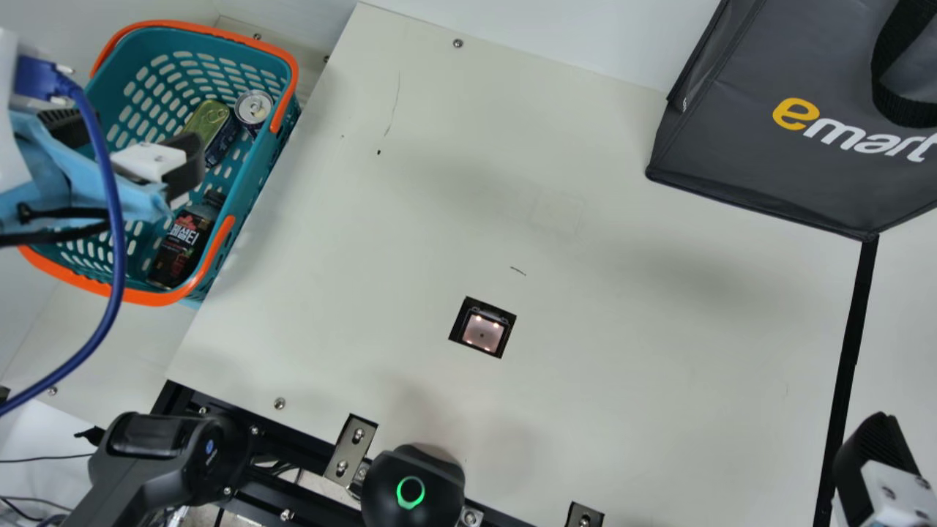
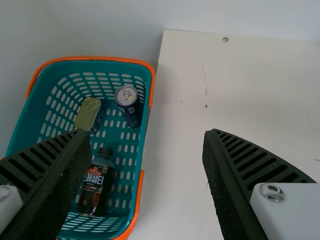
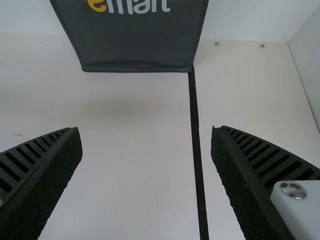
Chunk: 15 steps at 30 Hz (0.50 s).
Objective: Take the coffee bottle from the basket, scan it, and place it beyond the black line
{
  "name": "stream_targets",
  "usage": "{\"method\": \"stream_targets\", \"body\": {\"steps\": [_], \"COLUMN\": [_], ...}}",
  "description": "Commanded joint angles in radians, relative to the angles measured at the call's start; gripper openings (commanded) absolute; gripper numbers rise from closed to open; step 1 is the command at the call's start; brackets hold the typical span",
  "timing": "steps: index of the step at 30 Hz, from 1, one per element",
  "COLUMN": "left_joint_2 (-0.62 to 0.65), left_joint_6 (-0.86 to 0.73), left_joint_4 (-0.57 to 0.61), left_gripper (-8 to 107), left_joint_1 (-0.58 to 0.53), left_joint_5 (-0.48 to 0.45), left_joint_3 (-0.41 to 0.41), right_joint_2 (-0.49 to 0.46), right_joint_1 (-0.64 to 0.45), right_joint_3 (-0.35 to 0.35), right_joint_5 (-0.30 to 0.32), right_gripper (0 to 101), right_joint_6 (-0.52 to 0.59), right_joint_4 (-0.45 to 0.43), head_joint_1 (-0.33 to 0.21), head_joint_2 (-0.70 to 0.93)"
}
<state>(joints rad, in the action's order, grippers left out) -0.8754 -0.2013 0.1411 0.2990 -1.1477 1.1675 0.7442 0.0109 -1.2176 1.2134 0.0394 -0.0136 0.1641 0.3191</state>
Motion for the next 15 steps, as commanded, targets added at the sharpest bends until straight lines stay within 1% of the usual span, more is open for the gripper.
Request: {"method": "stream_targets", "body": {"steps": [1, 8, 15], "left_joint_2": [-0.015, -0.069, -0.121], "left_joint_6": [-0.046, -0.191, -0.333], "left_joint_4": [0.03, 0.125, 0.195], "left_gripper": [90, 90, 90], "left_joint_1": [0.086, 0.267, 0.416], "left_joint_5": [0.005, 0.017, 0.038], "left_joint_3": [0.002, 0.008, 0.002], "right_joint_2": [0.0, 0.0, 0.0], "right_joint_1": [0.0, 0.0, 0.0], "right_joint_3": [0.0, 0.0, 0.0], "right_joint_5": [0.0, 0.0, 0.0], "right_gripper": [91, 91, 91], "right_joint_6": [0.0, 0.0, 0.0], "right_joint_4": [0.0, 0.0, 0.0], "head_joint_1": [-0.026, -0.026, -0.026], "head_joint_2": [0.002, 0.002, 0.002]}}
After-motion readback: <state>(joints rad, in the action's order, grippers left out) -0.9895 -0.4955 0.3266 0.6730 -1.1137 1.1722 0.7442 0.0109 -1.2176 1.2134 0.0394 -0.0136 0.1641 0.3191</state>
